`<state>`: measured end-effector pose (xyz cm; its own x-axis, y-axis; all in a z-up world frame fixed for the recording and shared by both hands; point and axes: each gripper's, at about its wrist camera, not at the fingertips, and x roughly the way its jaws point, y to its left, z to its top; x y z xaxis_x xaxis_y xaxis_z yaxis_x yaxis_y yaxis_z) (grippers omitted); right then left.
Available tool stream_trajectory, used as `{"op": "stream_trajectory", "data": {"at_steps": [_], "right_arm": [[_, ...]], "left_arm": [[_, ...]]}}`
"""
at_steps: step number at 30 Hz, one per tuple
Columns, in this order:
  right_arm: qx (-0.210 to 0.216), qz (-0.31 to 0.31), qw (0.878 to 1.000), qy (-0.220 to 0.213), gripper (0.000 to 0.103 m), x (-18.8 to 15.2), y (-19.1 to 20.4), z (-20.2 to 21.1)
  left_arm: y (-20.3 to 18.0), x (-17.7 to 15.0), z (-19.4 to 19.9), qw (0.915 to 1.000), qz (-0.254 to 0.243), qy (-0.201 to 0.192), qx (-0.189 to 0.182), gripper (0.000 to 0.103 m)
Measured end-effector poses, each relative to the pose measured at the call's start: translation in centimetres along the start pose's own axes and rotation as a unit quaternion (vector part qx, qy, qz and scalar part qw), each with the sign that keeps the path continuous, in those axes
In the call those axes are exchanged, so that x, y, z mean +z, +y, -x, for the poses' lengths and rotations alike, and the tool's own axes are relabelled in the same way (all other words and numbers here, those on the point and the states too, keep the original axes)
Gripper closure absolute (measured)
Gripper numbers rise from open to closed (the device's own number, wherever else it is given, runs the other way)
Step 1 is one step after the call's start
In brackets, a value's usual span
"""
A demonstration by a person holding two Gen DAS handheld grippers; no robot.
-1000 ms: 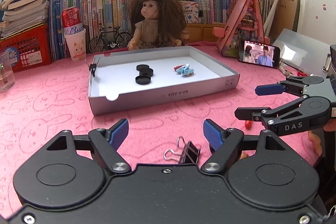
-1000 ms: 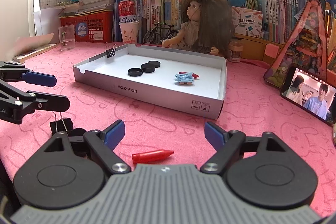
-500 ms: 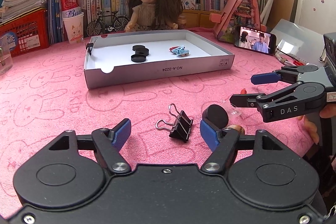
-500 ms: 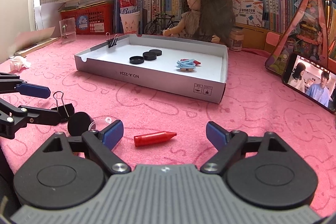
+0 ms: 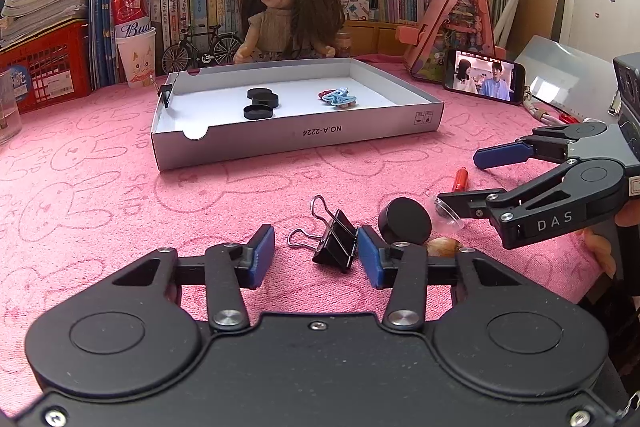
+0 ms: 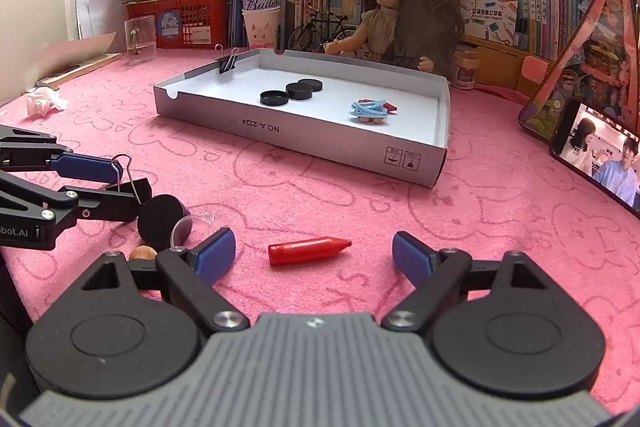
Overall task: Organize rigid objects
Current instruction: 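Close the left gripper on the binder clip while the right gripper closes on the red crayon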
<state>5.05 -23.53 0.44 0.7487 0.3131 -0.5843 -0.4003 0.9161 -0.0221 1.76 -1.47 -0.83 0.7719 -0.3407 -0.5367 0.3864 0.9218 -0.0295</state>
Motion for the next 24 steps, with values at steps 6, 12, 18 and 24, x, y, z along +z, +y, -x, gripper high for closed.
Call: {"op": "stream_trajectory", "data": {"at_steps": [6, 12, 18, 24], "right_arm": [[0.008, -0.001, 1.0, -0.001, 0.013, -0.07, -0.02, 0.1], [0.017, 0.0, 1.0, -0.007, 0.021, -0.21, 0.04, 0.3], [0.016, -0.011, 1.0, -0.021, 0.043, -0.45, -0.17, 0.71], [0.013, -0.018, 0.999, -0.024, 0.054, -0.54, -0.4, 0.86]], "left_arm": [[-0.45, 0.05, -0.17, 1.0, -0.005, 0.001, -0.002, 0.068], [-0.48, 0.06, -0.16, 1.0, -0.005, 0.0, -0.004, 0.073], [-0.63, 0.2, -0.1, 0.9999, -0.003, 0.0, -0.012, 0.081], [-0.75, 0.32, -0.04, 0.9999, -0.001, -0.004, -0.009, 0.083]]}}
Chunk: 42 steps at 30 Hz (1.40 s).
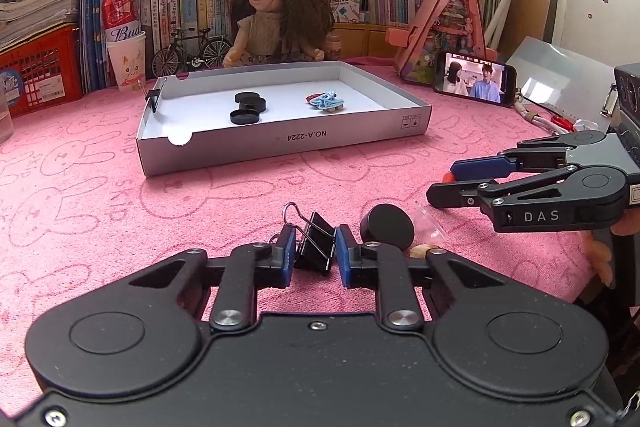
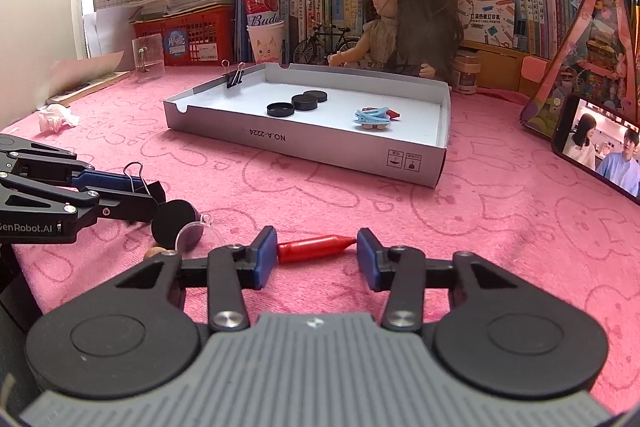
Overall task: Organize rigid objects
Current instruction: 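Close the left gripper on the binder clip while the right gripper closes on the red crayon, then carry the binder clip and red crayon into the tray and lower them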
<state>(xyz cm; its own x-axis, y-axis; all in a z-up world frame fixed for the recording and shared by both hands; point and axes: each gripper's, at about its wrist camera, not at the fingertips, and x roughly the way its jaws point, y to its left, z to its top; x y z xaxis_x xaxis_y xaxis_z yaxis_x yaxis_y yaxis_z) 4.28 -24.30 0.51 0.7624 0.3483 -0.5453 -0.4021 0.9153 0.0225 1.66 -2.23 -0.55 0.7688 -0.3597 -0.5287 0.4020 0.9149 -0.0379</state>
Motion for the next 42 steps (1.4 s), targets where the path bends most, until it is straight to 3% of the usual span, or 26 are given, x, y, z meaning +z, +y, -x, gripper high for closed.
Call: {"op": "stream_trajectory", "data": {"at_steps": [15, 32, 42], "right_arm": [[-0.023, -0.022, 0.999, -0.013, 0.055, 0.5, -0.2, 0.1], [-0.075, -0.071, 0.993, -0.049, 0.055, 4.8, -1.2, -0.9], [-0.079, -0.123, 0.988, -0.044, 0.055, 7.2, -2.9, -4.1]], "left_arm": [[0.7, 0.8, 0.3, 0.9996, 0.011, -0.019, 0.016, 0.084], [3.0, 6.4, -0.8, 0.9956, 0.049, -0.068, 0.041, 0.084], [4.5, 9.2, -4.5, 0.9932, 0.093, -0.059, 0.036, 0.084]]}}
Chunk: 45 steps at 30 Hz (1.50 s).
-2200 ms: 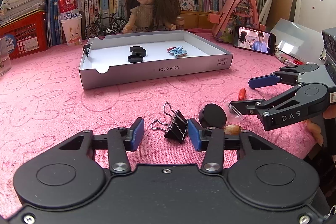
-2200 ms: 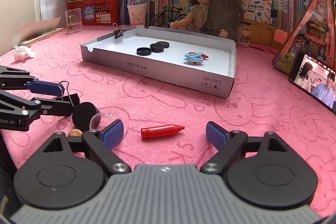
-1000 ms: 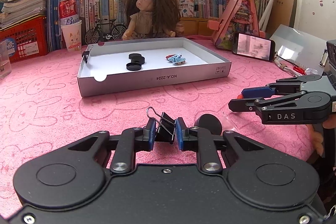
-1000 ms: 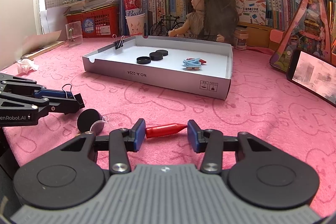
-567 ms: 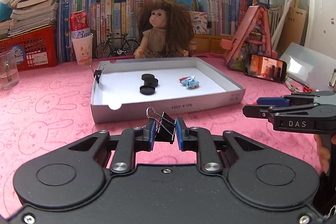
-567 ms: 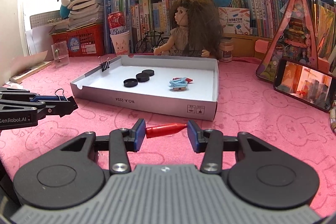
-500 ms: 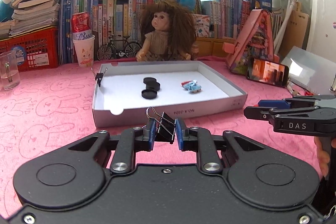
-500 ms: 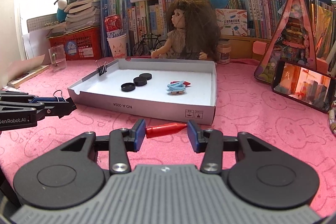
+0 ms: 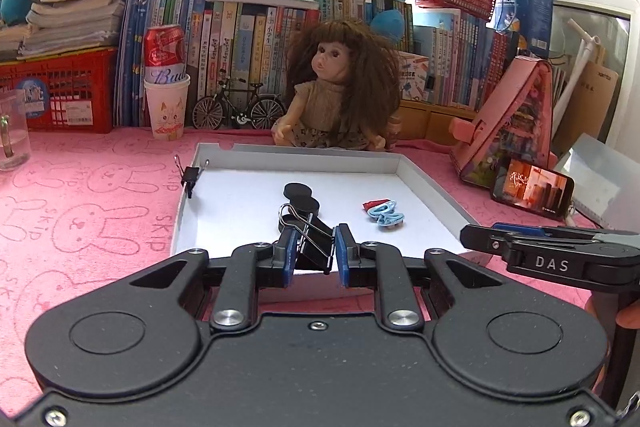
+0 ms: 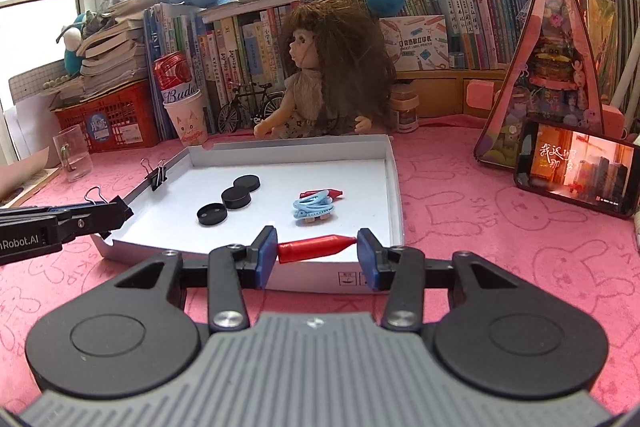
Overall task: Organize rigid objects
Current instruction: 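Carry the binder clip and red crayon into the tray and lower them, then open the left gripper to drop the binder clip while the right gripper releases the crayon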
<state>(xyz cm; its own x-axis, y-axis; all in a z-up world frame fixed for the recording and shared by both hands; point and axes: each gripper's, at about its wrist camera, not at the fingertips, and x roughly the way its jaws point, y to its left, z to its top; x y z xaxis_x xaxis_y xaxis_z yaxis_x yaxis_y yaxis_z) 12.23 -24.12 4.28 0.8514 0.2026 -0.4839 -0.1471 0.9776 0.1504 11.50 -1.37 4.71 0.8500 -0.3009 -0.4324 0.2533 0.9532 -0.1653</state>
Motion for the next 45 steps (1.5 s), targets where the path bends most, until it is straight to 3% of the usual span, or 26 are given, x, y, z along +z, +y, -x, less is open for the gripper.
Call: {"op": "stream_trajectory", "data": {"at_steps": [4, 21, 45], "right_arm": [[0.002, -0.016, 1.0, 0.007, 0.055, 0.6, -0.1, -1.9], [0.004, -0.014, 0.998, 0.053, 0.055, 1.2, 1.0, -7.7], [-0.022, -0.017, 0.998, 0.063, 0.054, 1.7, 0.7, -10.8]], "left_arm": [[0.3, 0.4, -2.1, 0.9996, 0.023, 0.018, -0.007, 0.084], [0.4, 0.2, -9.6, 0.9965, 0.013, 0.078, 0.026, 0.084], [0.7, 0.8, -12.3, 0.9965, 0.013, 0.069, 0.045, 0.083]]}}
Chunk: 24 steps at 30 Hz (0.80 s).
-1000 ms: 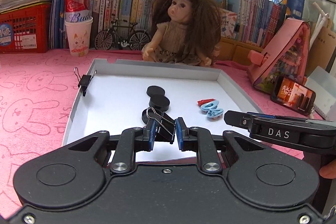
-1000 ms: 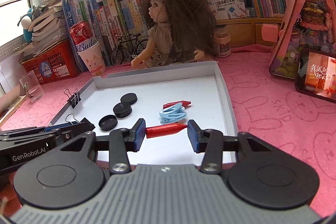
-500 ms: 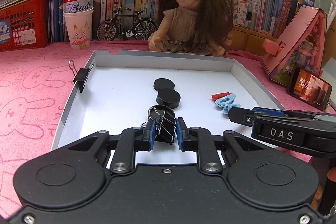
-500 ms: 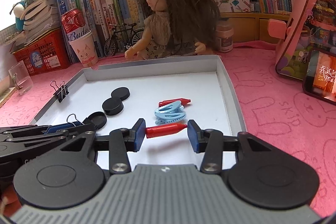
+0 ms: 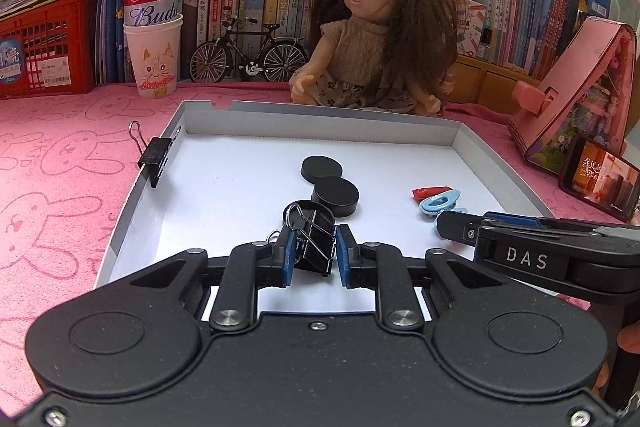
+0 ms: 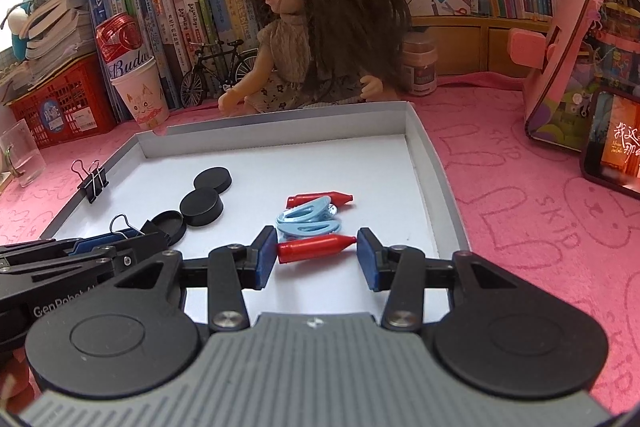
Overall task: Organize rigid objects
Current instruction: 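Open the left gripper to drop the binder clip while the right gripper releases the crayon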
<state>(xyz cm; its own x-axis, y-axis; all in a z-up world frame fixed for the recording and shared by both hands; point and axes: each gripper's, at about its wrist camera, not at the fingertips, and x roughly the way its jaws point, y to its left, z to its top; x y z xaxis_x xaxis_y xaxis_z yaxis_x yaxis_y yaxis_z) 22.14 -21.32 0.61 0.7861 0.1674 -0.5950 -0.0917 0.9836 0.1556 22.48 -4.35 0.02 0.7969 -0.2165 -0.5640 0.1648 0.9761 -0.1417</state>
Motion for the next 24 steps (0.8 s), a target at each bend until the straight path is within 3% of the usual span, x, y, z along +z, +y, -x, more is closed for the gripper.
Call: {"op": "stream_trajectory", "data": {"at_steps": [4, 6, 9, 14, 24], "right_arm": [[0.006, -0.01, 1.0, -0.003, 0.05, 0.0, -0.2, 0.4], [0.007, -0.009, 1.0, -0.007, 0.04, 0.0, -0.2, 0.7], [0.009, -0.004, 1.0, -0.013, 0.038, 0.1, -0.1, 1.4], [0.015, 0.005, 1.0, -0.027, 0.034, 0.2, -0.1, 2.9], [0.024, 0.046, 0.998, -0.041, 0.028, -0.8, 0.2, 6.1]], "left_arm": [[0.1, 0.0, 0.3, 1.0, 0.005, 0.001, -0.001, 0.083], [0.0, 0.0, 0.6, 1.0, 0.003, -0.003, -0.001, 0.076], [-0.2, 0.1, 1.4, 0.9999, -0.005, -0.013, -0.001, 0.063], [-0.6, 0.1, 3.3, 0.9991, -0.023, -0.032, -0.015, 0.051], [-1.2, -1.1, 6.8, 0.997, -0.051, -0.047, -0.034, 0.044]]}}
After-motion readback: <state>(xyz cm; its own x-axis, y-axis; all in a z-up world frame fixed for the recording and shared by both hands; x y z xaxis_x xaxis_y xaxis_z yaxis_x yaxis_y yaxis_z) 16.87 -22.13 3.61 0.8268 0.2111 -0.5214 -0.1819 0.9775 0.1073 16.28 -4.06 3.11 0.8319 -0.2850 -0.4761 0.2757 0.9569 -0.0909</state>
